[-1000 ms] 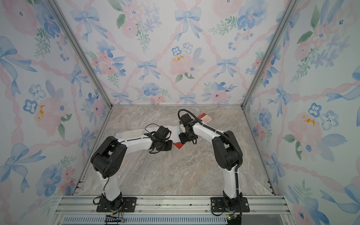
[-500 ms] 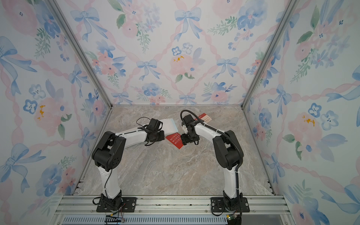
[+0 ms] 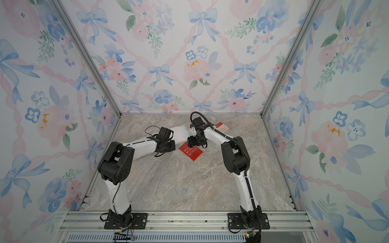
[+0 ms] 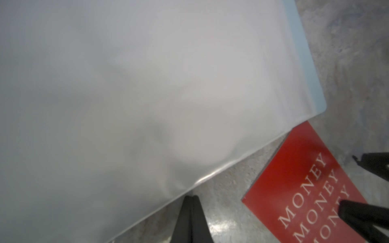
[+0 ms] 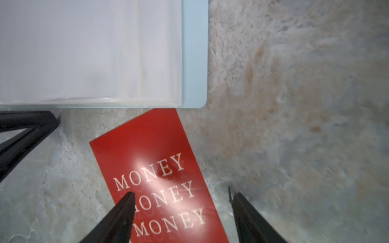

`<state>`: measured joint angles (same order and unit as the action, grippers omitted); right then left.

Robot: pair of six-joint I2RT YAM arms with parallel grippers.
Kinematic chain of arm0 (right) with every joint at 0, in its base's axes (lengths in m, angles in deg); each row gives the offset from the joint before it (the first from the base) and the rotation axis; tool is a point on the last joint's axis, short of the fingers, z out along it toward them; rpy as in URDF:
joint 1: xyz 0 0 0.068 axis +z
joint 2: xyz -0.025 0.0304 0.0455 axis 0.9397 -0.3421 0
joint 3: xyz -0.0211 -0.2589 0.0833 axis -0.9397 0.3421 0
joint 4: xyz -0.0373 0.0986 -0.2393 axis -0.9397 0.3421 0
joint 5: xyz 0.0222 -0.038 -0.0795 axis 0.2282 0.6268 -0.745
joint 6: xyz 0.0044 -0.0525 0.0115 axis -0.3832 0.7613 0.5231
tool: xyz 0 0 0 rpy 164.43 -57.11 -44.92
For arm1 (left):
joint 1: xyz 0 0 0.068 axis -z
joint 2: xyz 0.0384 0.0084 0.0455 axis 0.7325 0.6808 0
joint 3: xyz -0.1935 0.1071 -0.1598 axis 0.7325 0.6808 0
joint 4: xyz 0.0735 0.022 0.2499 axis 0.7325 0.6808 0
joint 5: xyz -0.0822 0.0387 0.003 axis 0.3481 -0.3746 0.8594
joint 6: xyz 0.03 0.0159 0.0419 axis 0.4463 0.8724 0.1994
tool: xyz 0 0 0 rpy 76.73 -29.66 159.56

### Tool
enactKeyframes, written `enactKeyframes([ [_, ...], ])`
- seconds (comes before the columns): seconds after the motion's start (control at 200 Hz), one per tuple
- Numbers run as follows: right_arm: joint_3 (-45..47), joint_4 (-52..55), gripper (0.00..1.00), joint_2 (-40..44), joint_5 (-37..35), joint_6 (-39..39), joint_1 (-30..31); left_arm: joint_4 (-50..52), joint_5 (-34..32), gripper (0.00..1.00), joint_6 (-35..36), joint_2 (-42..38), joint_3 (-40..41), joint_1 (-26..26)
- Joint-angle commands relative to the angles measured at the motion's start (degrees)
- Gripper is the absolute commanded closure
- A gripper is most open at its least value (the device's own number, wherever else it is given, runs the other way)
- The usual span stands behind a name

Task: Place the photos into the photo albums
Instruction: Move the photo album to the center of the board, then move the photo to the center of the board.

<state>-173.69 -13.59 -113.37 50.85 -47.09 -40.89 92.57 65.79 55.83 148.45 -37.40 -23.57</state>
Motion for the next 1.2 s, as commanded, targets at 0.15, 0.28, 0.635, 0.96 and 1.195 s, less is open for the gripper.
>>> enactKeyframes([
  [0.15, 2.4, 4.2, 0.27, -1.6, 3.9, 0.2, 3.2, 1.9, 3.5, 0.96, -0.2, -7.1, 3.5, 0.1],
  [0.28, 9.0, 3.1, 0.27, 2.5, 5.1, -1.2, 6.4, 2.0, 4.4, 0.96, -1.2, -11.4, 7.3, 1.0],
  [0.635, 19.1, -10.0, 0.27, 9.1, 23.9, -11.0, 8.0, 2.0, 5.3, 0.96, -2.2, -18.6, 15.5, -0.9],
  [0.96, 2.6, 0.4, 0.28, 2.6, 19.8, -1.9, 4.0, 2.1, 9.9, 0.96, -10.1, -32.9, 26.6, 4.1],
  [1.195, -12.9, 9.1, 0.28, -7.5, 21.2, 1.7, 4.3, 2.1, 16.6, 0.95, -15.9, -34.4, 33.9, 10.7],
])
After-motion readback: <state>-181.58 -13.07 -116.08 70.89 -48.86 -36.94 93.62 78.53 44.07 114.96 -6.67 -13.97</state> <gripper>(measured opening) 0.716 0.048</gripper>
